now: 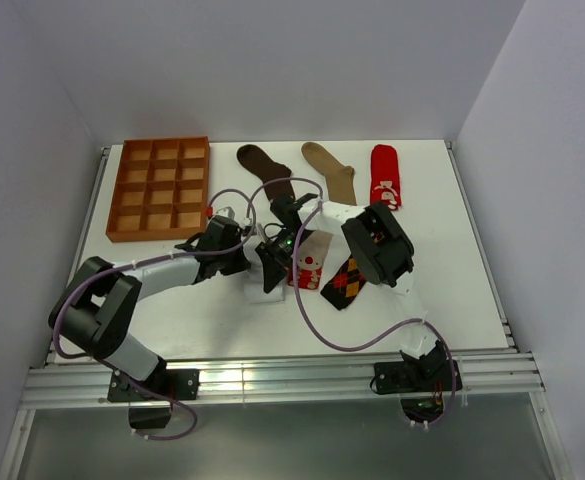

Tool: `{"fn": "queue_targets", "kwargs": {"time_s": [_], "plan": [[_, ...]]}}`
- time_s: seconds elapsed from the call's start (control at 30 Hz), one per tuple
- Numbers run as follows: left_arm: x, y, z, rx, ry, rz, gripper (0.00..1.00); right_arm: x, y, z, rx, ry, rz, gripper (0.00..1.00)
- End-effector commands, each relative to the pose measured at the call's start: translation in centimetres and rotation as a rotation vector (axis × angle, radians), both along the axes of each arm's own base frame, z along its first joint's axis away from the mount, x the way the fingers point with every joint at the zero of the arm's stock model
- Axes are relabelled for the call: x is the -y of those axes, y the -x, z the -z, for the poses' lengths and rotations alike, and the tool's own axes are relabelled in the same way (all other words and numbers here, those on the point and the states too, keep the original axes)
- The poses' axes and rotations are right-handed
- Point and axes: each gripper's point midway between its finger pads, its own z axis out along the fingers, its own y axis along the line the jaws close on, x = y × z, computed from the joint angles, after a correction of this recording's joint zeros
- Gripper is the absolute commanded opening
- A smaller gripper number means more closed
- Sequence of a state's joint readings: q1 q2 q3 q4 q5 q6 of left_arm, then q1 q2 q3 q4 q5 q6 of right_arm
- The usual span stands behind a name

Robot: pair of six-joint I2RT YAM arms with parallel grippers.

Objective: Roll the socks
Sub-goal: Roll the sock at the center of the board.

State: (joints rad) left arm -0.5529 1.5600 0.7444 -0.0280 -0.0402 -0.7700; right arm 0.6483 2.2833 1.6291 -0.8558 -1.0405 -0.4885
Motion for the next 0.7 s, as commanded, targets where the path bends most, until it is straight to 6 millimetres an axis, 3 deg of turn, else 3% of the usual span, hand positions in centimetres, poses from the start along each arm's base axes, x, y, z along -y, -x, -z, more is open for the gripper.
{"fn": "queue_targets", "kwargs": {"time_s": [0.0,0.3,0.47,0.53,0.67], "plan": [[-2.4,-1.5,-2.0,0.051,-0.076,-0.100,0.00,1.4,0.1,0.9,0.056,0.080,-0.036,0.12],[-2.4,-1.4,-0.9,0.020,-0.089,-0.098,0.00,1.3,0.2,0.5,0.014,0.083,-0.079,0.12],[-2.4,-1.8,-1.4,0.023,-0.097,-0.105,0.00,0.9,0.2,-2.4,0.004,0.048,-0.112,0.12],[-2.4,-1.8,-1.6,0.022,-0.107,-0.102,0.00,0.9,-0.4,-2.7,0.052,0.050,-0.097,0.13],[-2.5,-2.3,-2.1,0.026,-0.122,-0.110,0.00,1.3,0.6,-3.1,0.027,0.050,-0.126,0.13]]}}
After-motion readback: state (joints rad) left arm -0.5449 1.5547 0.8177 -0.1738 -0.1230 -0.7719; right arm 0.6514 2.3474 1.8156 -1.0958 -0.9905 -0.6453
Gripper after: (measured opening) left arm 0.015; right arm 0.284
